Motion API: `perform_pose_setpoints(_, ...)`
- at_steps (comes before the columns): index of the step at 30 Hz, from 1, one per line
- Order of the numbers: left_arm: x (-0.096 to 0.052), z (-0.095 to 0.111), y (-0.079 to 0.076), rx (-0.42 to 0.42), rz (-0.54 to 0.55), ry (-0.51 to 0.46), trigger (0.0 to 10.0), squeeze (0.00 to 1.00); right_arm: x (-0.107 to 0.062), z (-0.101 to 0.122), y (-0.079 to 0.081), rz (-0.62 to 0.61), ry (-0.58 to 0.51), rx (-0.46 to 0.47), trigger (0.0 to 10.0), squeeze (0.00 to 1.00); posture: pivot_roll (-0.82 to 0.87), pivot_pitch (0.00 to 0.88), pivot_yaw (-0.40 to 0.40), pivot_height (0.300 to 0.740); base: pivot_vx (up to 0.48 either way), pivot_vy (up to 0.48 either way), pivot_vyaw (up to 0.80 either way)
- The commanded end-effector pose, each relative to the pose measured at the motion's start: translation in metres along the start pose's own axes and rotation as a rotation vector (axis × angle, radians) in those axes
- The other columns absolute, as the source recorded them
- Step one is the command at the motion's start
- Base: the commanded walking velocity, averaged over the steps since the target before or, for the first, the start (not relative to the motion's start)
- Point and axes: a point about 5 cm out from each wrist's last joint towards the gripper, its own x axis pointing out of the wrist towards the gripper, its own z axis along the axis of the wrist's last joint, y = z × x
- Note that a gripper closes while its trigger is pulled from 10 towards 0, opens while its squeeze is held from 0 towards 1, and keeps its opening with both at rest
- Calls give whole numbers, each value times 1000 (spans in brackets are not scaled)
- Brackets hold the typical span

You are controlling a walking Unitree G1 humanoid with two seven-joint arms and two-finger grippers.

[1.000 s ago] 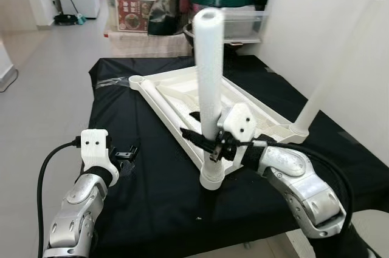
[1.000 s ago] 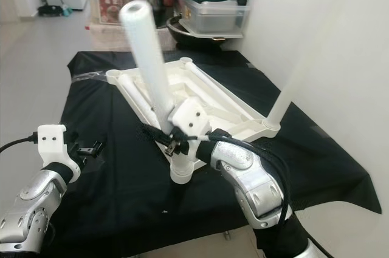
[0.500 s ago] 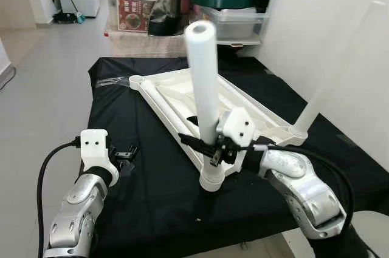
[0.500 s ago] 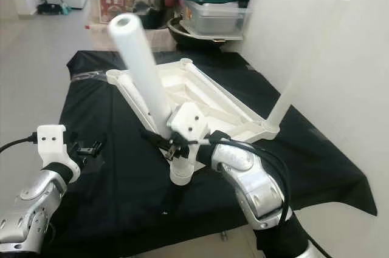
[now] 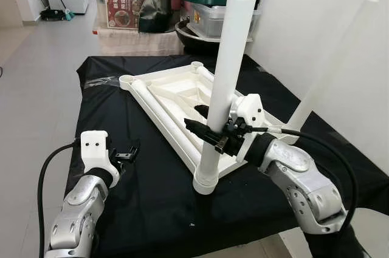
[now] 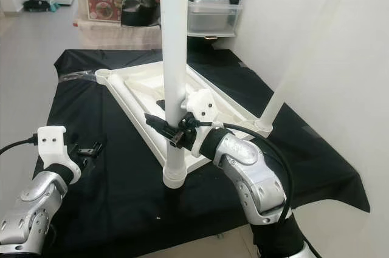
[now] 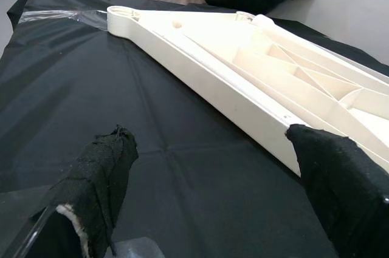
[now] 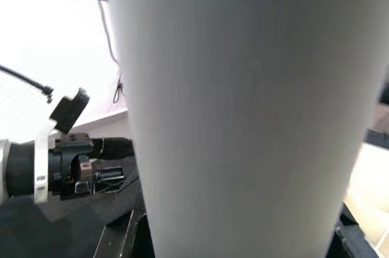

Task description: Building children table

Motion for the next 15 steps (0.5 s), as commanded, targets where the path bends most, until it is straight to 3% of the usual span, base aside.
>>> perform_pose_setpoints(1,0,-7,-2,-7,3,27,10000,0,3,-46,17,80,175,269,10000,0,54,0,-108,740,0,0,0)
perform_pose_setpoints(8,0,-7,-1,-11,7,28,10000,0,-1,-39,24,272,202,174,10000,0,57,0,-108,740,0,0,0)
perform_pose_setpoints(15,2,-5,-1,-12,11,23,10000,0,4,-42,13,300,253,134,10000,0,68,0,-115,740,0,0,0)
